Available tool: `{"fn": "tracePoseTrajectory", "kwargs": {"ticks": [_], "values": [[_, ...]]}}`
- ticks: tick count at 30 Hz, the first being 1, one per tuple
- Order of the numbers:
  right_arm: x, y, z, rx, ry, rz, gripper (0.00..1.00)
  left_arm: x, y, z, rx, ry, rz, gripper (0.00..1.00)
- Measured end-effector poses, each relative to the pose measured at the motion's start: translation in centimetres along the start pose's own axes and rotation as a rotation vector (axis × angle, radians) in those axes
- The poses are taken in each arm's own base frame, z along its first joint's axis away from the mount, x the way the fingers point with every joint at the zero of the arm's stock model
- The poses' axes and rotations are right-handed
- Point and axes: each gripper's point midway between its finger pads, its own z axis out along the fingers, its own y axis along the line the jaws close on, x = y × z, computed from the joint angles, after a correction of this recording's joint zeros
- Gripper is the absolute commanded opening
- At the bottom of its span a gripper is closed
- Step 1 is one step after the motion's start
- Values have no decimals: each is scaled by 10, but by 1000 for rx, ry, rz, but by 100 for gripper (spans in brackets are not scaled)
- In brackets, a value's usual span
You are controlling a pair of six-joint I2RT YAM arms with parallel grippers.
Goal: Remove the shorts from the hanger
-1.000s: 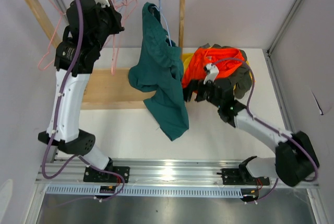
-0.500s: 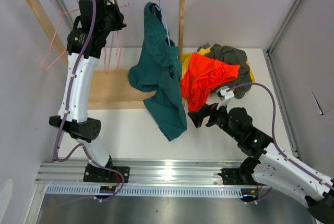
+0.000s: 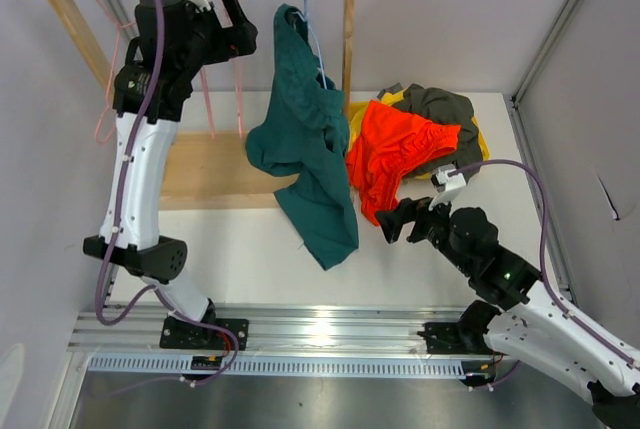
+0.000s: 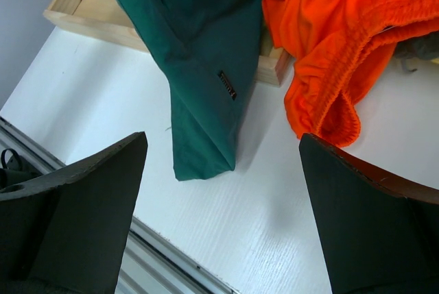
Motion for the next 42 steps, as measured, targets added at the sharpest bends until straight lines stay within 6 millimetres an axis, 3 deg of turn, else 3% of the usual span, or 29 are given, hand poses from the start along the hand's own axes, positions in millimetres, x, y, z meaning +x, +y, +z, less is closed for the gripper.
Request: {"fn": "tracePoseTrajectory", "kwargs": {"ticks": [4, 8, 13, 19, 28, 31, 32, 35, 42], "values": [[-10, -2, -3, 23, -21, -4, 99, -15, -19, -28, 80, -35, -13, 99], [-11, -5, -7, 35, -24, -3, 99, -20, -55, -56, 204, -49, -16, 99], [-13, -9, -16, 43, -34, 5, 99, -11, -93, -67, 319, -24, -26, 98], [-19, -11, -29, 43, -66, 26, 99, 7, -127, -57, 403, 19, -34, 96], [-15, -10, -35, 39, -54, 48, 99, 52, -149, -3, 404, 114, -43, 88], [-15, -11, -38, 37, -57, 56, 99, 67, -153, 13, 394, 144, -47, 71], [-15, -11, -39, 37, -58, 58, 99, 71, -154, 17, 389, 153, -49, 50], [-14, -12, -40, 40, -52, 63, 100, 79, -156, 25, 381, 170, -64, 4], [-11, -11, -41, 38, -40, 60, 99, 83, -158, 26, 350, 172, -74, 0]]}}
